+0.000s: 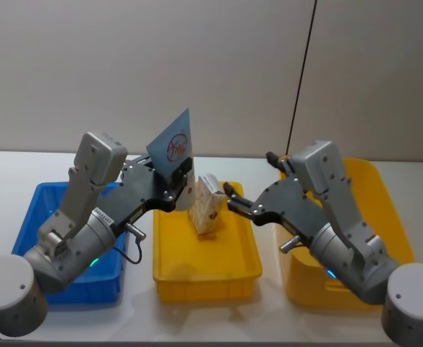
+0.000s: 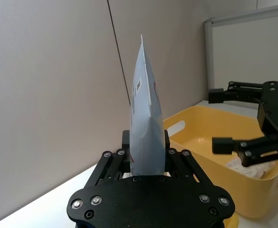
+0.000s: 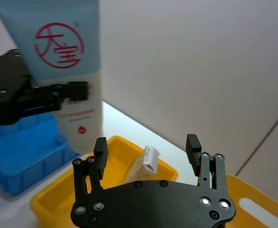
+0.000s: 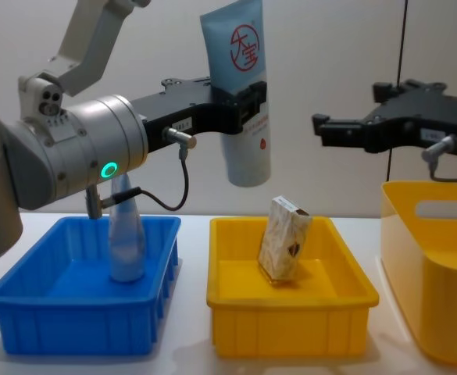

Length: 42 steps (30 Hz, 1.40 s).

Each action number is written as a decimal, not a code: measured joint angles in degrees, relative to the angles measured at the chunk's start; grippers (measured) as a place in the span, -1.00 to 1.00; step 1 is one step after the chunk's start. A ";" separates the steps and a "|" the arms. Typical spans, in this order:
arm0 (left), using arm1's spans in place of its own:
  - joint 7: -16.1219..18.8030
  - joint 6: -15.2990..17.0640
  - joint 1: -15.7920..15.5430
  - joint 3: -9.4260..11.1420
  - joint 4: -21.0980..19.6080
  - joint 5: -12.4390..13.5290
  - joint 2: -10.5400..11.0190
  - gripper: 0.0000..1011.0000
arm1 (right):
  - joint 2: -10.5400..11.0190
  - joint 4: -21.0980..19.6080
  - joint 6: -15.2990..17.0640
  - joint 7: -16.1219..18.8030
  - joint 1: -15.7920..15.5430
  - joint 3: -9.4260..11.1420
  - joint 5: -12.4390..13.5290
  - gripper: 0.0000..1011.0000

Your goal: Bimanual collaborative sorting of washing and personal care products

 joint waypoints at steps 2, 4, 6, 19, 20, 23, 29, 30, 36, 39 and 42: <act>0.00 0.01 -0.01 0.01 0.01 0.01 -0.01 -0.43 | 0.43 0.42 -0.09 1.45 0.56 -0.57 0.47 0.99; 0.00 0.02 -0.02 0.02 0.02 0.02 -0.02 -0.43 | 0.66 0.73 -0.14 2.36 0.93 -0.97 0.74 0.99; 0.01 0.04 -0.03 0.04 0.03 0.03 -0.04 -0.43 | 0.97 1.33 -0.25 3.83 1.60 -1.65 1.22 0.99; 0.00 0.10 -0.09 0.10 0.04 0.03 -0.09 -0.43 | 1.47 5.36 -0.46 8.77 5.43 -4.73 2.46 0.99; 0.00 0.10 -0.09 0.10 0.04 0.03 -0.10 -0.43 | 1.42 5.72 -0.47 8.82 5.69 -4.90 2.46 0.99; 0.00 0.10 -0.09 0.10 0.04 0.03 -0.11 -0.43 | 1.14 6.77 -0.41 8.76 6.50 -5.39 2.34 0.99; 0.00 0.11 -0.09 0.09 0.04 0.03 -0.11 -0.43 | 0.12 9.93 -0.34 7.69 8.62 -6.34 1.53 0.98; 0.00 0.11 -0.09 0.09 0.04 0.03 -0.11 -0.43 | -0.09 10.71 -0.36 7.53 9.09 -6.56 1.40 0.99; 0.00 0.10 -0.09 0.09 0.04 0.03 -0.11 -0.43 | -0.77 13.51 -0.93 7.53 11.01 -7.53 1.18 0.98; 0.00 0.10 -0.09 0.09 0.04 0.03 -0.11 -0.43 | -0.95 14.40 -1.35 8.01 11.65 -7.93 1.22 0.98; 0.00 0.09 -0.09 0.09 0.04 0.03 -0.11 -0.43 | -1.25 16.09 -1.98 9.09 12.86 -8.70 1.46 0.99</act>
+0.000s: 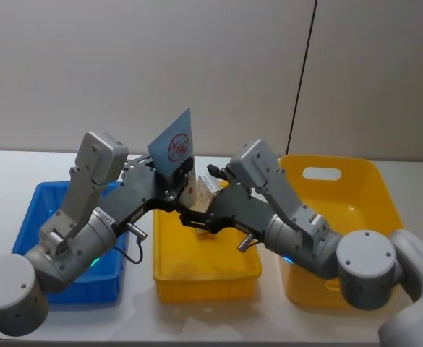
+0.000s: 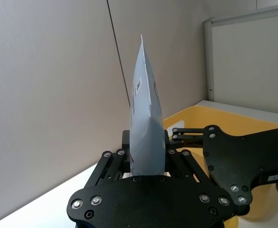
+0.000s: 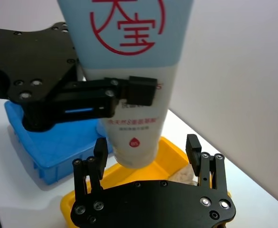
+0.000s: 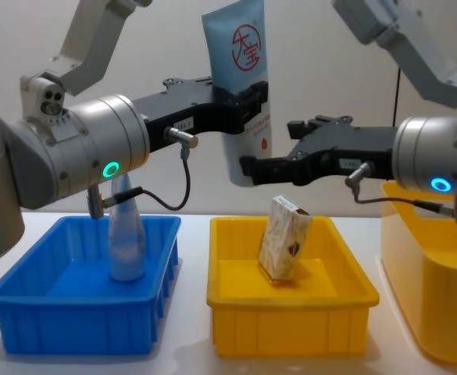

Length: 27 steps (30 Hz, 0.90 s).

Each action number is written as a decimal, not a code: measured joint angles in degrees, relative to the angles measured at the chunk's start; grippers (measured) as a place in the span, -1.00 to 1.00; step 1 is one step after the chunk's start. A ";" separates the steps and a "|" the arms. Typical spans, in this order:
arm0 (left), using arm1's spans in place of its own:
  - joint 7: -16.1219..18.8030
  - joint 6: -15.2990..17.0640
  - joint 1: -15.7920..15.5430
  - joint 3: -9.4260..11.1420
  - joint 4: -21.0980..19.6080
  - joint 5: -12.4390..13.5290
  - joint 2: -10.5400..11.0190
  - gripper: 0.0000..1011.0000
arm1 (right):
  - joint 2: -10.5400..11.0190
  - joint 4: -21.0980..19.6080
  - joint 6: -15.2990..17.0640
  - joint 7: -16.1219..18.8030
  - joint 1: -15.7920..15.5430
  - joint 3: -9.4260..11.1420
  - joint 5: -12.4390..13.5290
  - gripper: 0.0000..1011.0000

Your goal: Bimanual collaborative sorting of washing and personal care products

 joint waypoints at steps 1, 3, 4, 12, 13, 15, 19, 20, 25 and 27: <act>0.00 0.00 0.00 0.00 0.00 0.00 0.00 -0.43 | -0.05 0.28 -0.13 0.23 0.21 -0.13 0.07 0.99; 0.00 0.00 0.00 -0.01 0.00 0.00 0.00 -0.43 | -0.16 0.88 -0.36 0.74 0.63 -0.35 0.32 0.99; 0.00 0.00 0.00 0.00 0.00 0.00 0.00 -0.43 | -0.20 1.15 -0.41 0.89 0.83 -0.46 0.38 0.99; 0.00 0.00 0.00 0.00 0.00 0.00 0.00 -0.43 | -0.96 4.17 -1.32 2.57 3.02 -1.64 1.22 0.99; 0.00 0.00 0.00 0.00 -0.01 0.00 0.00 -0.43 | -1.04 4.41 -1.39 2.59 3.17 -1.70 1.25 0.98; 0.00 0.00 0.00 0.00 -0.01 0.00 0.00 -0.43 | -1.30 5.20 -1.58 2.59 3.67 -1.89 1.29 0.99; 0.00 0.00 0.00 0.00 -0.01 0.00 0.00 -0.43 | -1.80 6.58 -1.92 2.43 4.60 -2.13 1.36 0.89; 0.00 0.00 0.00 0.00 0.00 0.00 0.00 -0.43 | -1.89 6.82 -1.97 2.38 4.75 -2.17 1.38 0.87; 0.00 -0.01 0.00 0.00 -0.01 0.00 0.00 -0.43 | -2.45 8.35 -2.31 2.18 5.72 -2.38 1.76 0.61; 0.00 -0.01 0.00 -0.01 -0.01 -0.01 0.00 -0.43 | -2.66 8.84 -2.40 2.16 6.04 -2.49 1.88 0.47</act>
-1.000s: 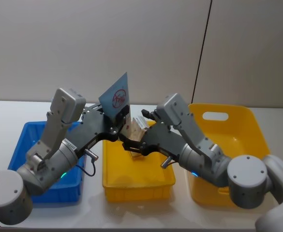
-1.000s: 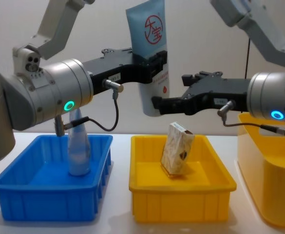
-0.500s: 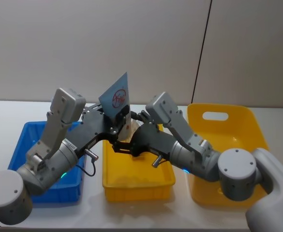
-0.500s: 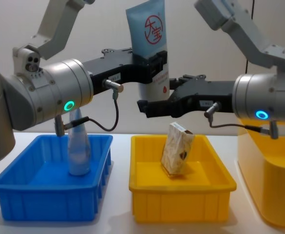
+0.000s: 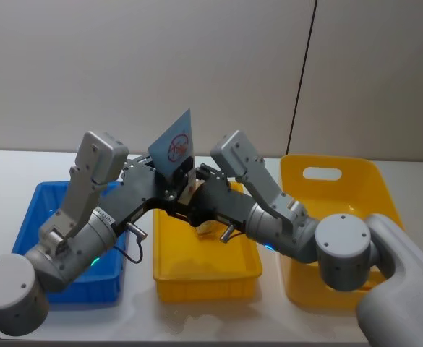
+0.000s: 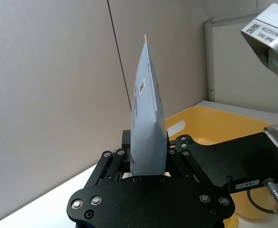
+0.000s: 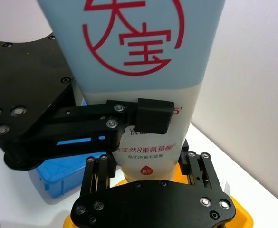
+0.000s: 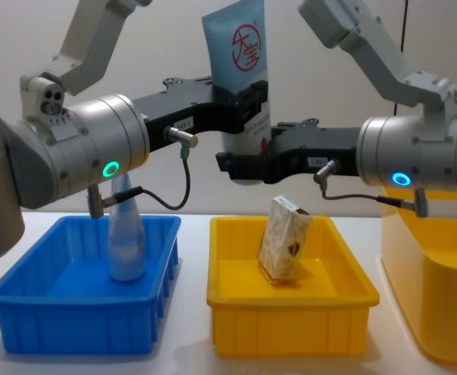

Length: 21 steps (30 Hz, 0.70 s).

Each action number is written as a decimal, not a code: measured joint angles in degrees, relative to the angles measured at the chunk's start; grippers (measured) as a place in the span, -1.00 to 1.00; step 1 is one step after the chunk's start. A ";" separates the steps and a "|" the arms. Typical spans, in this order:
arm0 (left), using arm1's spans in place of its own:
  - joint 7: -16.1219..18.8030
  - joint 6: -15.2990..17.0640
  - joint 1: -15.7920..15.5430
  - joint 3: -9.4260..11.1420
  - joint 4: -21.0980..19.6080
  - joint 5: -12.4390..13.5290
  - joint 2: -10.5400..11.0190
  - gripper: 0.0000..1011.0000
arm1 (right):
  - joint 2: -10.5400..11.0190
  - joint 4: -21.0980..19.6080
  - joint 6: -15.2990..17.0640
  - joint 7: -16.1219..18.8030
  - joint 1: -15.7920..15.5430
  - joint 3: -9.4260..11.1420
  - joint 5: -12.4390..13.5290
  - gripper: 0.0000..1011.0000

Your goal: Bimanual collaborative sorting of washing and personal care products

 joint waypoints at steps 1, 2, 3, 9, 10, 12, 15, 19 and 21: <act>0.01 0.00 0.00 0.00 0.00 0.00 0.00 -0.43 | -0.08 0.26 -0.06 -0.03 0.20 -0.04 0.13 0.44; 0.01 0.00 0.00 0.00 0.00 0.01 0.00 -0.43 | -0.08 0.26 -0.06 -0.03 0.20 -0.04 0.13 0.39; 0.01 0.00 0.00 0.00 0.00 0.01 0.00 -0.43 | -0.12 0.37 -0.10 -0.05 0.29 -0.06 0.19 0.34; 0.02 0.00 0.00 0.00 0.00 0.02 0.00 -0.43 | -0.33 1.05 -0.35 -0.23 0.78 -0.26 0.52 0.27; 0.02 0.00 0.00 0.00 0.00 0.02 0.00 -0.43 | -0.35 1.13 -0.39 -0.26 0.85 -0.31 0.61 0.27; 0.02 -0.01 0.00 0.01 0.00 0.01 0.01 -0.43 | -0.35 1.18 -0.40 -0.30 0.92 -0.38 0.69 0.27; 0.02 -0.01 0.00 0.00 0.00 0.01 0.01 -0.43 | -0.35 1.20 -0.43 -0.42 0.97 -0.47 0.82 0.26; 0.00 -0.02 0.00 0.01 -0.01 0.02 0.00 -0.43 | -0.34 1.14 -0.45 -0.73 0.98 -0.57 1.09 0.26; -0.01 -0.06 0.00 0.01 -0.01 0.01 0.00 -0.43 | -0.33 0.96 -0.45 -0.98 0.95 -0.57 1.22 0.26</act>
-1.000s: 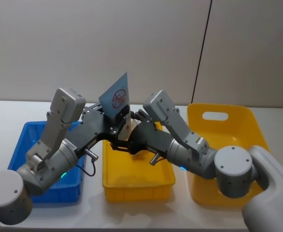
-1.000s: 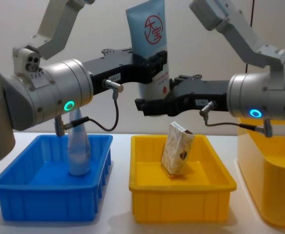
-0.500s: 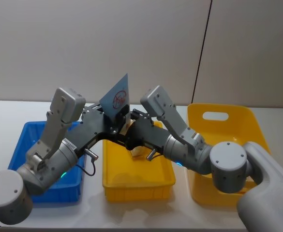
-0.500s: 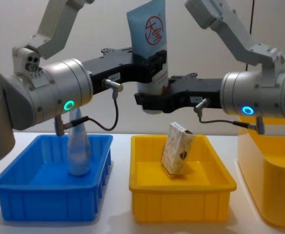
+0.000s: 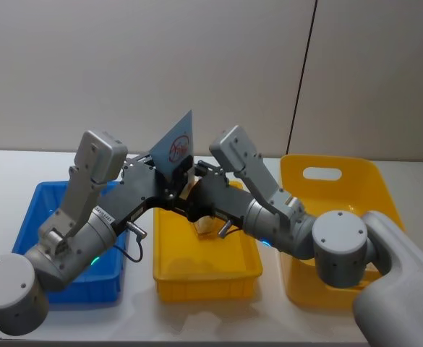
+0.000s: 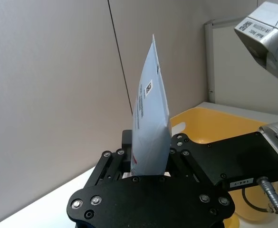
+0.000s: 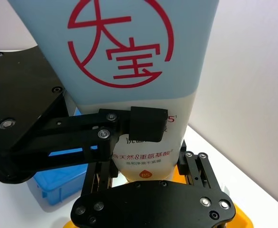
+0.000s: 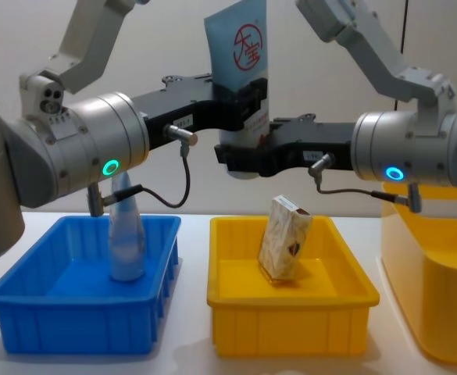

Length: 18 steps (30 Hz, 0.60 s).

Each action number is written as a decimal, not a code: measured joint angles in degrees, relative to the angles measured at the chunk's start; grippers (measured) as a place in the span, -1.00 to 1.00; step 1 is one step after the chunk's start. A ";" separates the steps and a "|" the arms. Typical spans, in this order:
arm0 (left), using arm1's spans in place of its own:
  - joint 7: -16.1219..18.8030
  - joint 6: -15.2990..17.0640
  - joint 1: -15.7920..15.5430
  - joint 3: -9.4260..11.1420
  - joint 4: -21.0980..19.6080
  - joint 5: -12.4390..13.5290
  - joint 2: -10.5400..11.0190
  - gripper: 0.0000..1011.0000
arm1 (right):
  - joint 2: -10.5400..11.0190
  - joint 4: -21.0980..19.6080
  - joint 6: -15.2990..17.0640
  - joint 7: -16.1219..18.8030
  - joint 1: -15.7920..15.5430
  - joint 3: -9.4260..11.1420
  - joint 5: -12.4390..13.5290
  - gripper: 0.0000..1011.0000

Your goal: Bimanual collaborative sorting of washing and personal care products

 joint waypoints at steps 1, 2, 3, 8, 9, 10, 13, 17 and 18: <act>0.00 0.00 0.00 0.00 0.00 0.00 0.00 -0.43 | 0.01 -0.09 0.00 -0.10 -0.04 0.00 0.04 0.26; -0.01 0.00 0.00 0.01 0.00 0.00 0.00 -0.38 | 0.01 -0.09 0.00 -0.10 -0.04 0.00 0.04 0.26; -0.02 0.00 0.01 0.01 0.00 0.00 -0.01 -0.36 | 0.01 -0.34 0.00 -0.37 -0.18 0.06 0.17 0.26; -0.03 0.10 0.02 0.03 0.04 0.03 0.02 -0.04 | 0.17 -1.40 -0.06 -1.18 -0.73 0.38 0.75 0.25; -0.04 0.10 0.02 0.03 0.04 0.04 0.02 -0.01 | 0.20 -1.55 -0.06 -1.26 -0.81 0.41 0.83 0.25; -0.04 0.11 0.02 0.03 0.04 0.04 0.02 0.01 | 0.28 -1.83 -0.07 -1.42 -0.99 0.47 0.96 0.25; -0.04 0.10 0.02 0.03 0.04 0.04 0.01 0.23 | 0.43 -2.27 -0.06 -1.71 -1.27 0.56 1.13 0.25; -0.04 0.11 0.01 0.01 0.04 0.04 0.00 0.50 | 0.66 -2.98 -0.01 -2.20 -1.66 0.67 1.42 0.25; -0.04 0.11 0.01 0.01 0.04 0.04 0.01 0.57 | 0.69 -3.07 0.01 -2.29 -1.72 0.70 1.45 0.25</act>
